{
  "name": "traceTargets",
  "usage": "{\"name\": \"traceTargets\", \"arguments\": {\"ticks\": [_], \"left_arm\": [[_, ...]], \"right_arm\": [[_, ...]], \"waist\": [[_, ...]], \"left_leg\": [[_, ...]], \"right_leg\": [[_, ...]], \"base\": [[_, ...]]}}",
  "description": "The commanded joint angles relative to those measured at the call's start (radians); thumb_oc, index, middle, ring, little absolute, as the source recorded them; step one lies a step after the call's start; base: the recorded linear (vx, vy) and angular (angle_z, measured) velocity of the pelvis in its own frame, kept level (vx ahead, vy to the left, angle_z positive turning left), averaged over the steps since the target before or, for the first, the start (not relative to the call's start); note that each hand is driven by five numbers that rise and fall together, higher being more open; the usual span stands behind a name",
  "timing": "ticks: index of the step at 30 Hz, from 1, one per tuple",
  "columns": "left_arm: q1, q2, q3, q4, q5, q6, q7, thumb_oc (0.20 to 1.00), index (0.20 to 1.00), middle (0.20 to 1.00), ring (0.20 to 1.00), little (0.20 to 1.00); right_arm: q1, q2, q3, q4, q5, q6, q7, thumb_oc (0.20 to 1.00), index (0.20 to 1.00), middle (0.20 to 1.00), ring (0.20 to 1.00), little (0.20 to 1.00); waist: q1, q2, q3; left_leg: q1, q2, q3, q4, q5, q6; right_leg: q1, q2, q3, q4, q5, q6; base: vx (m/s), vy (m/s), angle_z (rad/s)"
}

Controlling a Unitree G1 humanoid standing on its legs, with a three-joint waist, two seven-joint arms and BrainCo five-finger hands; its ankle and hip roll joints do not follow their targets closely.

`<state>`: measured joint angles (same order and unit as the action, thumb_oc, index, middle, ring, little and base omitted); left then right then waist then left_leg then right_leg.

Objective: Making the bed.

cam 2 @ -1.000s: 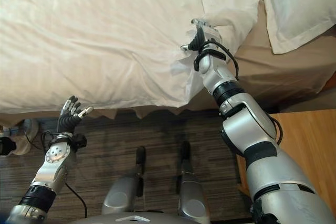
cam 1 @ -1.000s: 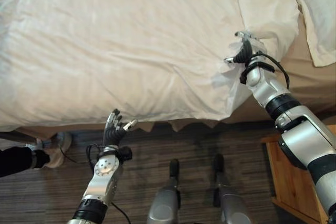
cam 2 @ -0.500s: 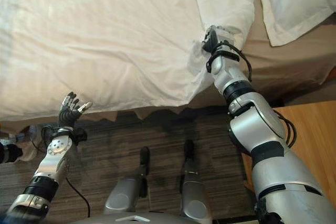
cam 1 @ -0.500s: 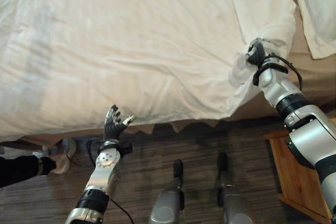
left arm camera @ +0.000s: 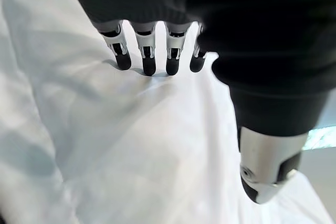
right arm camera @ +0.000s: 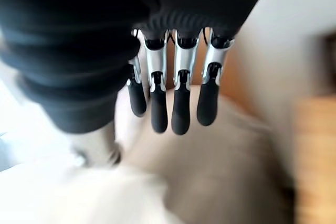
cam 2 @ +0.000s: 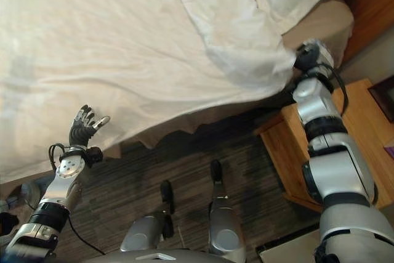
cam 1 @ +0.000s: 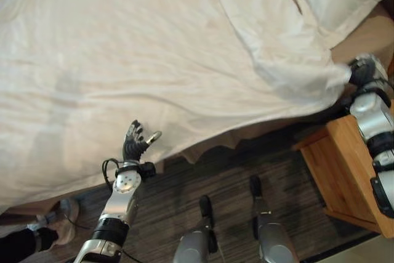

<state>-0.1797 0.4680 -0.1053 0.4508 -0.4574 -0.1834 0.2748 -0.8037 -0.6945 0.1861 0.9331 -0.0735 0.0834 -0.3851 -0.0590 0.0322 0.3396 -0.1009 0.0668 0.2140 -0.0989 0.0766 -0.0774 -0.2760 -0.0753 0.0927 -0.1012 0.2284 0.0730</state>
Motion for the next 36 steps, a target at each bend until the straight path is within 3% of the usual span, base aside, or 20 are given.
{"name": "traceTargets", "arguments": {"ticks": [1,9,10,18,19,21,22,24,25,28,36], "left_arm": [[-0.036,-0.021,0.031,0.042,0.045,-0.01,-0.011,1.0,1.0,1.0,1.0,1.0],[-0.007,-0.079,0.028,0.046,0.064,0.013,-0.017,1.0,1.0,1.0,1.0,1.0],[-0.006,-0.085,0.024,0.045,0.069,0.019,-0.022,1.0,1.0,1.0,1.0,1.0],[0.012,-0.075,0.026,0.032,0.033,0.036,-0.03,1.0,1.0,1.0,1.0,1.0],[0.004,-0.067,0.029,0.034,0.032,0.037,-0.026,1.0,1.0,1.0,1.0,1.0],[-0.002,-0.061,0.032,0.033,0.036,0.036,-0.021,1.0,1.0,1.0,1.0,1.0],[-0.004,-0.048,0.044,0.017,0.036,0.035,-0.012,1.0,1.0,1.0,1.0,1.0],[-0.002,-0.043,0.054,-0.002,0.028,0.039,-0.01,1.0,1.0,1.0,1.0,1.0],[-0.002,-0.042,0.054,-0.003,0.028,0.039,-0.01,1.0,1.0,1.0,1.0,1.0],[0.033,-0.048,0.052,-0.036,-0.012,0.034,-0.041,1.0,1.0,1.0,1.0,1.0],[0.045,-0.05,0.028,-0.046,-0.065,0.014,-0.057,1.0,1.0,1.0,1.0,1.0]], "right_arm": [[0.128,0.034,-0.027,-0.039,0.044,-0.039,-0.019,1.0,1.0,1.0,1.0,1.0],[0.403,0.179,-0.116,-0.048,0.044,-0.034,-0.004,1.0,1.0,1.0,1.0,1.0],[0.442,0.2,-0.123,0.023,0.033,-0.018,0.001,1.0,1.0,1.0,1.0,1.0],[0.378,0.128,-0.174,0.111,0.116,0.001,0.002,1.0,1.0,1.0,1.0,1.0],[0.342,0.116,-0.192,0.043,0.221,-0.032,0.0,0.2,0.2,0.2,0.2,0.2],[0.331,0.119,-0.205,-0.031,0.287,-0.056,-0.011,0.2,0.2,0.2,0.2,0.2],[0.311,0.152,-0.225,-0.172,0.447,-0.123,-0.003,0.2,0.2,0.2,0.2,0.2],[0.292,0.215,-0.247,-0.264,0.665,-0.203,0.039,0.2,0.2,0.2,0.2,0.2],[0.292,0.216,-0.247,-0.265,0.666,-0.204,0.039,0.2,0.2,0.2,0.2,0.2],[0.198,0.303,-0.279,-0.315,0.993,-0.3,0.125,0.2,0.2,0.2,0.2,0.2],[-0.02,0.362,-0.282,-0.289,1.141,-0.38,0.157,0.2,0.2,0.2,0.2,0.2]], "waist": [[-0.038,0.014,-0.022],[-0.05,-0.003,-0.052],[-0.048,-0.012,-0.063],[-0.03,-0.068,-0.102],[-0.026,-0.08,-0.112],[-0.025,-0.085,-0.114],[-0.02,-0.09,-0.123],[-0.012,-0.095,-0.134],[-0.012,-0.097,-0.134],[0.011,-0.092,-0.15],[0.056,-0.069,-0.135]], "left_leg": [[0.002,0.017,0.046,0.012,-0.081,0.003],[0.03,0.02,0.036,0.012,-0.096,0.009],[0.036,0.021,0.029,0.012,-0.099,0.011],[0.066,0.034,0.008,0.012,-0.107,0.009],[0.07,0.038,0.01,0.012,-0.108,0.007],[0.074,0.04,0.012,0.012,-0.111,0.006],[0.083,0.042,0.013,0.012,-0.12,0.005],[0.087,0.044,0.011,0.012,-0.123,0.004],[0.083,0.043,0.012,0.012,-0.117,0.004],[0.087,0.04,-0.001,0.012,-0.118,0.003],[0.079,0.033,-0.026,0.012,-0.108,0.0]], "right_leg": [[0.044,-0.068,-0.046,0.016,-0.175,0.064],[0.076,-0.067,-0.058,0.017,-0.189,0.053],[0.091,-0.063,-0.063,0.018,-0.197,0.049],[0.136,-0.049,-0.08,0.019,-0.212,0.042],[0.141,-0.047,-0.082,0.019,-0.21,0.042],[0.144,-0.046,-0.082,0.019,-0.208,0.042],[0.152,-0.044,-0.084,0.02,-0.21,0.042],[0.159,-0.043,-0.084,0.021,-0.21,0.04],[0.156,-0.043,-0.083,0.02,-0.205,0.039],[0.164,-0.04,-0.086,0.021,-0.212,0.031],[0.164,-0.039,-0.094,0.022,-0.225,0.024]], "base": [[0.05,-0.027,-0.1],[0.04,-0.028,-0.04],[0.04,-0.048,0.17],[0.04,-0.027,0.08],[0.06,-0.01,0.01],[0.03,-0.002,-0.01],[0.04,-0.014,-0.02],[0.04,-0.006,0.0],[0.0,0.0,0.0],[0.07,-0.014,0.11],[0.02,-0.008,0.11]]}}
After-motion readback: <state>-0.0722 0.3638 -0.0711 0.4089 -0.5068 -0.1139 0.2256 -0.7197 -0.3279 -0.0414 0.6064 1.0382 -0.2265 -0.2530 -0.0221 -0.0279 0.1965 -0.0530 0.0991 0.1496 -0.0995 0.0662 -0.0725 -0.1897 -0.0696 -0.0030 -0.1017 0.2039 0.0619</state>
